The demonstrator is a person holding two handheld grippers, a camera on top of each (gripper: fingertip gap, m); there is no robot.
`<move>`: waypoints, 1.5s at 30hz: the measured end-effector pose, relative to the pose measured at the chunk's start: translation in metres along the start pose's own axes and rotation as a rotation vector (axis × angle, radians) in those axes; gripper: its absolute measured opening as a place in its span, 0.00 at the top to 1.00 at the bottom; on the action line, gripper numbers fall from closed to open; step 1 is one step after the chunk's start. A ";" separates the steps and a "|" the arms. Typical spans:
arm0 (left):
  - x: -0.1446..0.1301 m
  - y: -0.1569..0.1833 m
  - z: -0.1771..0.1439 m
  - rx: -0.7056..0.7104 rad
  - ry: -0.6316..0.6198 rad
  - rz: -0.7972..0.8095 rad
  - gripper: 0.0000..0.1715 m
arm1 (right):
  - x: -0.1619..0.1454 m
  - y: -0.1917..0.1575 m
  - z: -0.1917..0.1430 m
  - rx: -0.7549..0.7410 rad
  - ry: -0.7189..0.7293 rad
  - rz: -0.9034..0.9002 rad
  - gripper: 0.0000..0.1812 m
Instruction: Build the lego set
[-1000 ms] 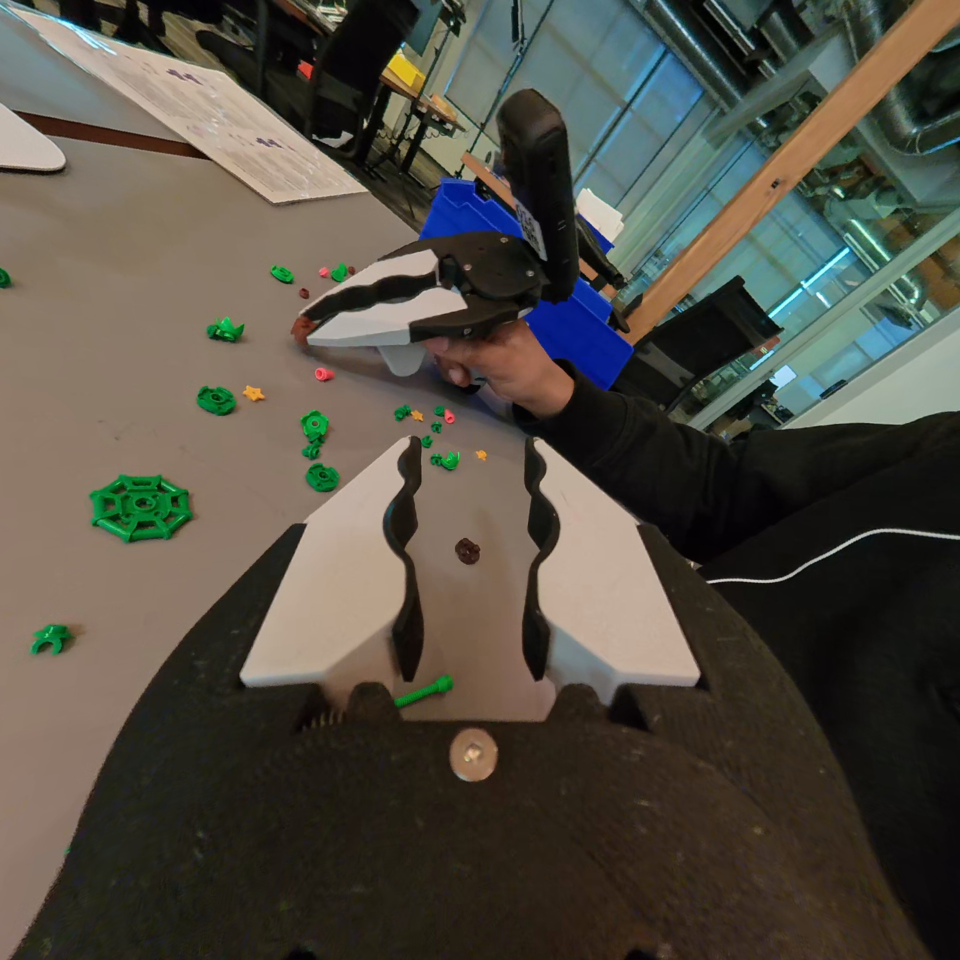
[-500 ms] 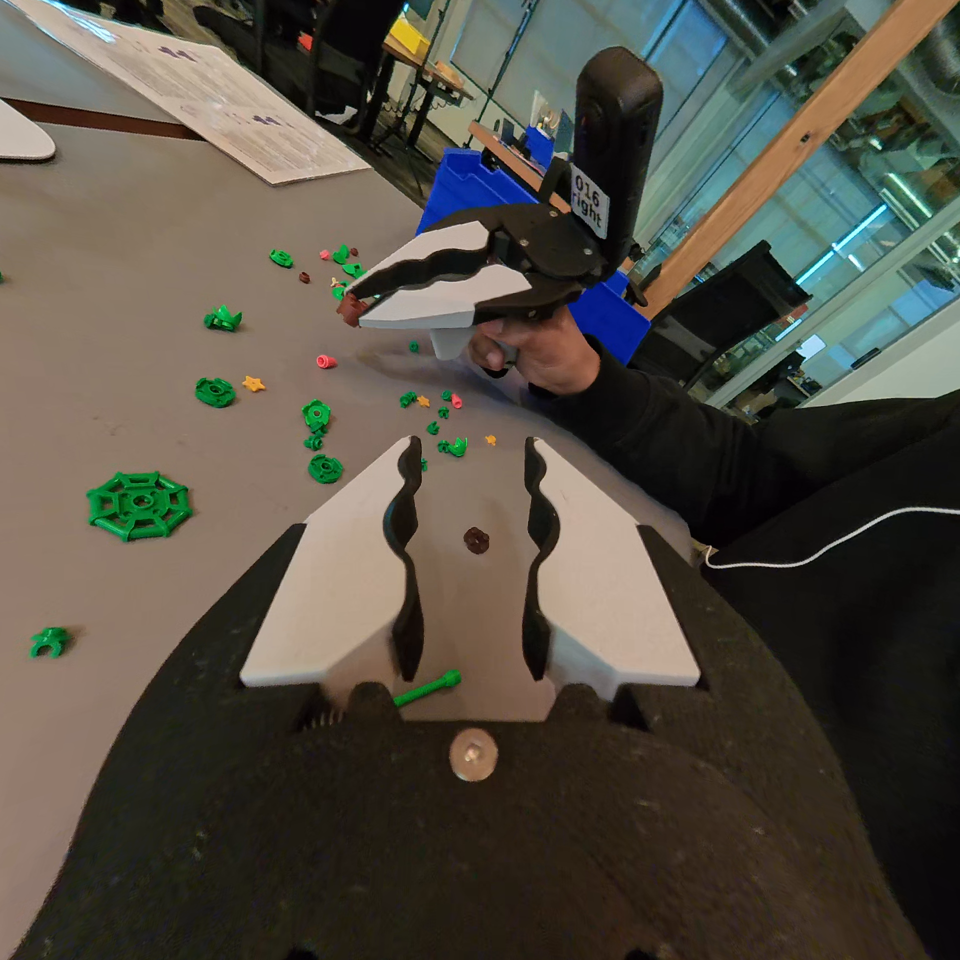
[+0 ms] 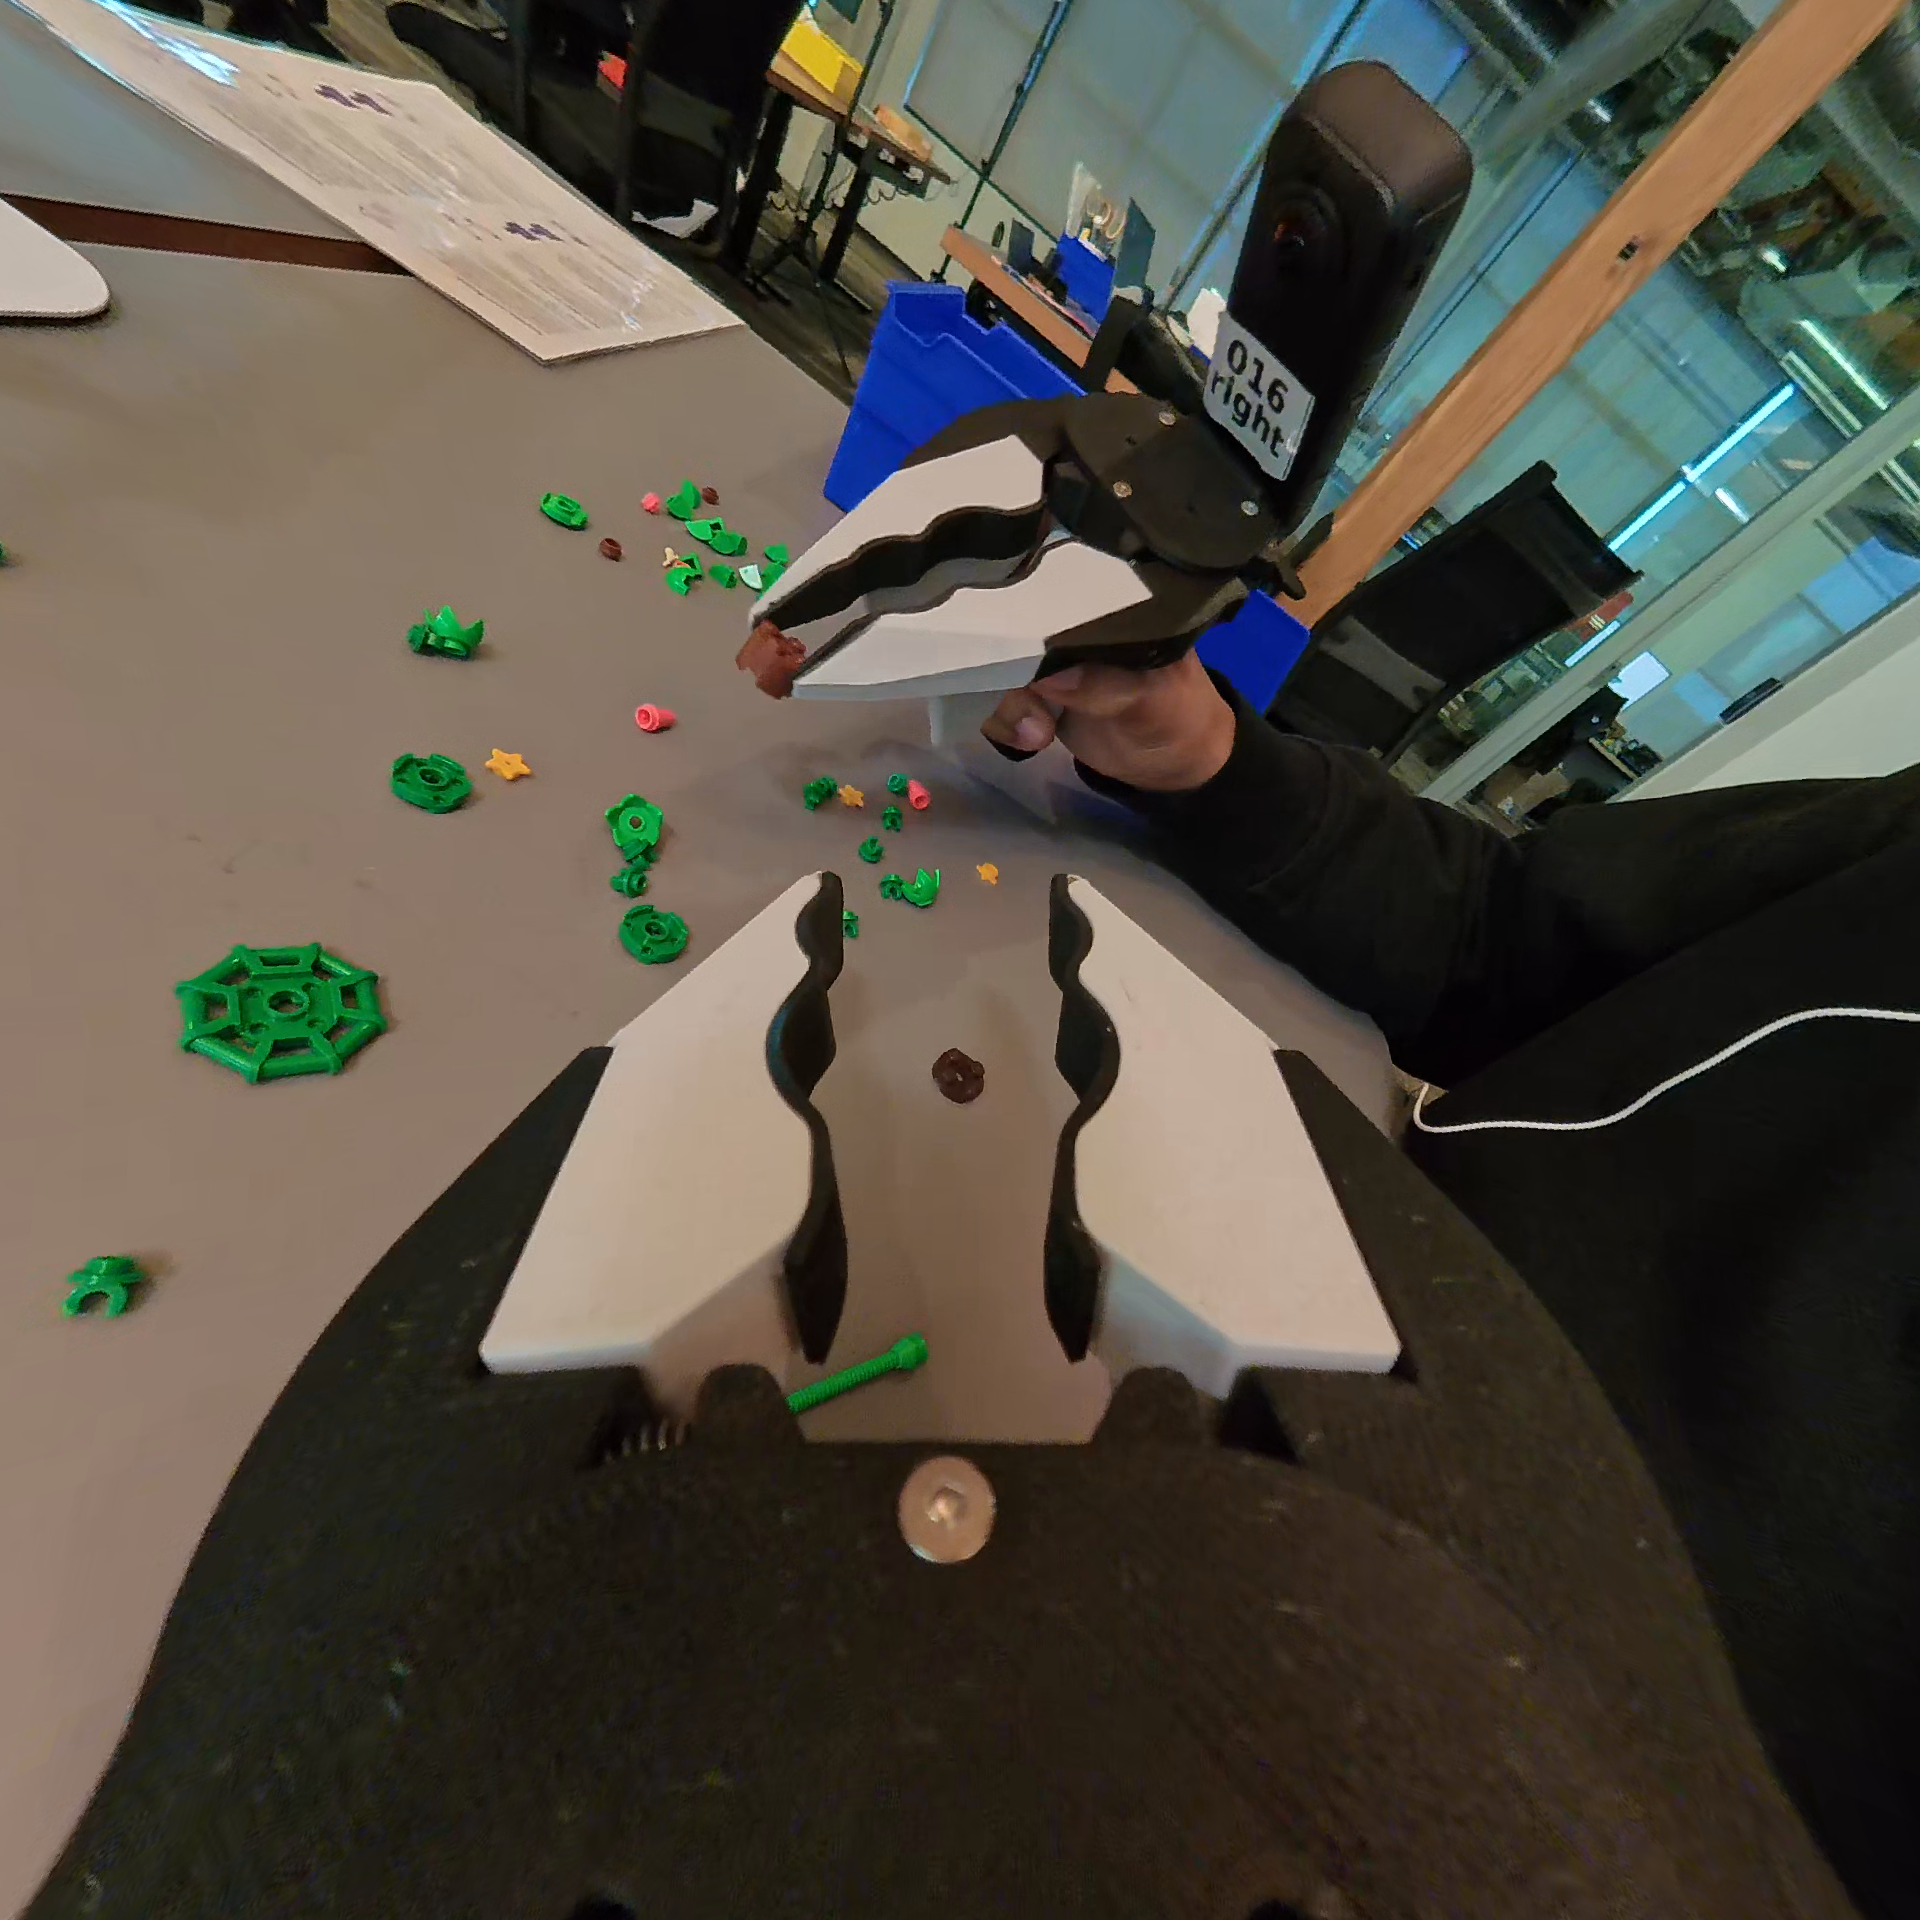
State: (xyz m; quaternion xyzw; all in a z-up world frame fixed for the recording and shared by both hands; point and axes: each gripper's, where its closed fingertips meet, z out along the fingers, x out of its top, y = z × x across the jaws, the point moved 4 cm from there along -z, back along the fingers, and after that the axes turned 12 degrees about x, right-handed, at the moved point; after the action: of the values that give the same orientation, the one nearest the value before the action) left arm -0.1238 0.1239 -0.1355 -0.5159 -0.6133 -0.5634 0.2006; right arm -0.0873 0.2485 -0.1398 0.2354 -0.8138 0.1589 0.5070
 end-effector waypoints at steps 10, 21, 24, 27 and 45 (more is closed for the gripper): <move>0.000 0.000 0.000 0.002 -0.001 0.003 0.79 | 0.004 -0.040 0.000 0.265 -0.026 -0.133 0.93; 0.000 -0.002 0.000 0.003 0.002 -0.002 0.79 | -0.040 -0.078 0.002 0.500 -0.318 -0.226 0.92; -0.001 -0.002 0.000 0.002 -0.002 -0.003 0.79 | -0.042 -0.078 0.002 0.501 -0.326 -0.221 0.92; -0.002 -0.002 0.001 0.001 -0.007 -0.003 0.79 | -0.046 -0.079 0.004 0.500 -0.353 -0.225 0.92; -0.003 -0.002 0.002 0.001 -0.010 -0.007 0.79 | -0.053 -0.082 0.001 0.489 -0.427 -0.215 0.83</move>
State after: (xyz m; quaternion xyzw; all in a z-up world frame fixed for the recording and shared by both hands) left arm -0.1242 0.1247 -0.1393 -0.5166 -0.6162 -0.5613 0.1958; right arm -0.0233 0.1912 -0.1865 0.4625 -0.8098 0.2422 0.2677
